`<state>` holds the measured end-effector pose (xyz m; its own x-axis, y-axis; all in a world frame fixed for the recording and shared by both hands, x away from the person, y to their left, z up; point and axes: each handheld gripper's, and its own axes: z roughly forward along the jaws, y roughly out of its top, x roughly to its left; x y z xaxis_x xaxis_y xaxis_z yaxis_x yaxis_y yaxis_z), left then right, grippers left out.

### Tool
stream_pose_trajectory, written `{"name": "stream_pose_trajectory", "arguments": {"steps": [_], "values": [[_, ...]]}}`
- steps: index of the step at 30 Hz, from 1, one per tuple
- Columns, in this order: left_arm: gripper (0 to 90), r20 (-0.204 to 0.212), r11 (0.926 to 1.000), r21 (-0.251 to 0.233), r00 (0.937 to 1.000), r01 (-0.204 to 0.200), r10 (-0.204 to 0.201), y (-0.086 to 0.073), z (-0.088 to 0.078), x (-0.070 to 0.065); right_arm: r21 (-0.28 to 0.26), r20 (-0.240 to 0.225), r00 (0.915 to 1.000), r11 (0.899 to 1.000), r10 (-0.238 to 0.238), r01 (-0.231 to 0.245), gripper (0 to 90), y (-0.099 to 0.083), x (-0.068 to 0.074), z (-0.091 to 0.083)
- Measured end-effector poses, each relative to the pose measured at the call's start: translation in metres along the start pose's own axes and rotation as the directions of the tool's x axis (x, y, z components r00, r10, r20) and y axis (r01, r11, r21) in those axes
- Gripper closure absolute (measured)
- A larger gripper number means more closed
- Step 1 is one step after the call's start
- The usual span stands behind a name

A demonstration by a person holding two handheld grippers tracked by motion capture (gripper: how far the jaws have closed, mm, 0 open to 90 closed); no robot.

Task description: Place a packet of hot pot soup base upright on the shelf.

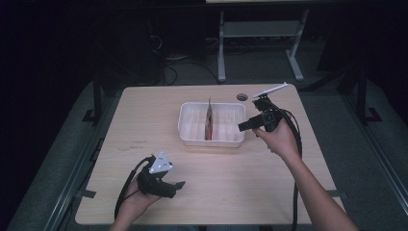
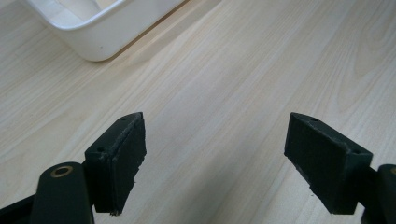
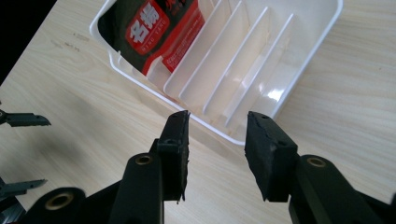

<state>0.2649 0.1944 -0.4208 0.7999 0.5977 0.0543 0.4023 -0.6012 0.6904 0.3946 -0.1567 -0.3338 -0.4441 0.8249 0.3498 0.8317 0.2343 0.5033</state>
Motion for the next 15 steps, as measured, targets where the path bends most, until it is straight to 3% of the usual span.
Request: {"name": "stream_pose_trajectory", "arguments": {"steps": [15], "values": [[20.3, -0.001, 1.0, 0.002, 1.0, -0.001, 0.001, -0.001, -0.001, 0.001, 0.003, 0.014, 0.9994, 1.0, -0.031, 0.031, 54.9, -0.022, -0.007, -0.004]]}}
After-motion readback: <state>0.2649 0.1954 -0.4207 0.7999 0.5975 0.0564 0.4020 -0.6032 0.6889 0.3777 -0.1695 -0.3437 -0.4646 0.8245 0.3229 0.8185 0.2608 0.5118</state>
